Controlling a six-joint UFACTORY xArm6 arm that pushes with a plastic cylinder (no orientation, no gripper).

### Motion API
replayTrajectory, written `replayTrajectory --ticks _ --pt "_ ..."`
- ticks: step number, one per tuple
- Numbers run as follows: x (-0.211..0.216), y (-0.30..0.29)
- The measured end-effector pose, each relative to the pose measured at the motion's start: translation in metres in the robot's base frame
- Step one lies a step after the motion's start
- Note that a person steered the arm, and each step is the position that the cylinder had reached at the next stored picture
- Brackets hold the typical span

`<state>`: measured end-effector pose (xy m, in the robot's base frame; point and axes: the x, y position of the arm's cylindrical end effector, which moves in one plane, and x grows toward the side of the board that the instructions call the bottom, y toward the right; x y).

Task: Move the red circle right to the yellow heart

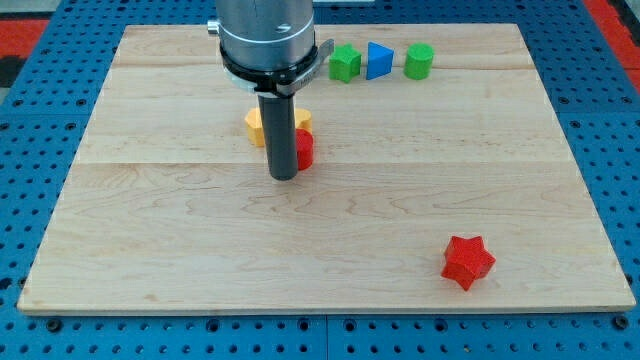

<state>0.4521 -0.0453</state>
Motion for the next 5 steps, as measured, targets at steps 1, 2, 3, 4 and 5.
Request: replayTrajectory --ticks 1,2,3,4,5 --pt "0.010 -0.033" --pt "0.011 -0.052" --pt "-0.004 -0.050" --pt "-0.008 -0.043" --pt "-0.008 -0.025"
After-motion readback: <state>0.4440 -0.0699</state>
